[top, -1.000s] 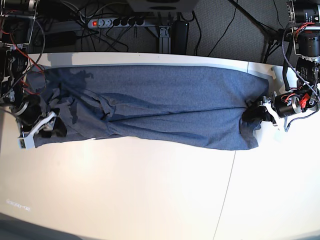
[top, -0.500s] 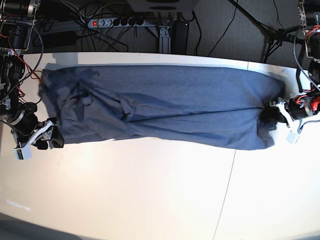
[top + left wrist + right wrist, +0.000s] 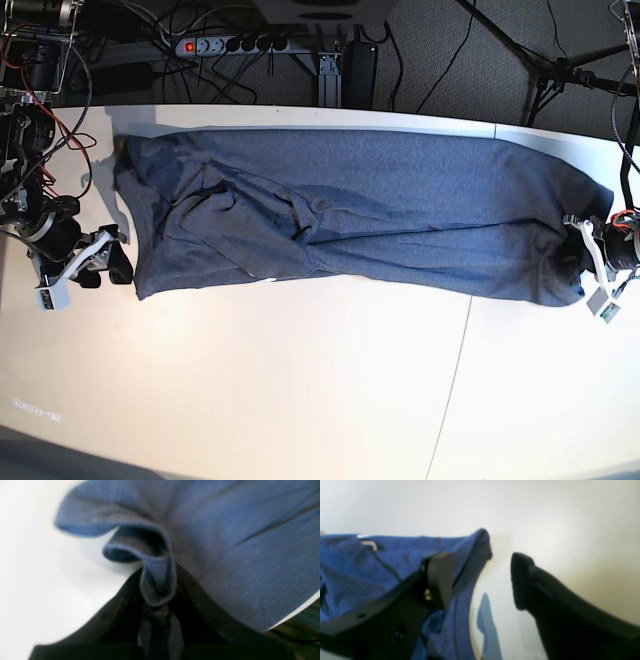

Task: Fold the T-shirt properly
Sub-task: 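Grasp the strip end again with the left gripper and pull it straight, then lift the strip end with the left gripper and fold it toward the right gripper, then lay the folded end onto the strip's middle and open the left gripper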

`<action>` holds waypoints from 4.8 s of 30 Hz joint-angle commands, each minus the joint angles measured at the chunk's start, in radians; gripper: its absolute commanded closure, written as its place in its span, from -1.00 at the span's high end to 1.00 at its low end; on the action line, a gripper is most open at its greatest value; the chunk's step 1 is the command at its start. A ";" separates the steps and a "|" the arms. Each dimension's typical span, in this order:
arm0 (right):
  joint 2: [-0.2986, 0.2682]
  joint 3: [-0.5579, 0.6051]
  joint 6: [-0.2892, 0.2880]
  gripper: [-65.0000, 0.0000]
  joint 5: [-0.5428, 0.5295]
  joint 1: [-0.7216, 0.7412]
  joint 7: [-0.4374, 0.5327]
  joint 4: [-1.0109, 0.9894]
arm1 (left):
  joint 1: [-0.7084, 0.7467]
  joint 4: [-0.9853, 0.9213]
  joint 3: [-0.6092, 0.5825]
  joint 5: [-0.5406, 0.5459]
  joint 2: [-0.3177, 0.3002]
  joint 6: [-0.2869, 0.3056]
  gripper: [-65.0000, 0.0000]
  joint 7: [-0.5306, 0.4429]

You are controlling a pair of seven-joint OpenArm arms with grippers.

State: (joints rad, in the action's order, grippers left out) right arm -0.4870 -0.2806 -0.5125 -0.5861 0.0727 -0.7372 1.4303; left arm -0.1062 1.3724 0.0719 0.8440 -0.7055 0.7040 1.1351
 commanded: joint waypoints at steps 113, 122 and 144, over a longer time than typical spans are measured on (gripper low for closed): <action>-0.014 -0.010 -0.012 0.14 -0.050 0.021 0.081 0.015 | 0.122 0.696 -0.860 -1.306 0.650 -0.647 -0.35 -0.158; -0.014 -0.010 -0.012 0.02 -0.042 0.021 0.078 0.015 | 0.192 0.689 -0.592 -1.102 0.455 -0.579 -1.00 -0.151; -0.014 -0.010 -0.012 -1.00 -0.006 0.020 0.078 0.015 | 0.356 0.527 -0.477 -0.880 0.438 -0.367 -1.00 -0.304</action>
State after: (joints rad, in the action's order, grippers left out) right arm -0.4812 -0.2813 -0.5125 -0.5797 0.0753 -0.6815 1.4303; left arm 0.2577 1.8835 -0.4065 -0.0376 -0.2710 0.3161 0.8482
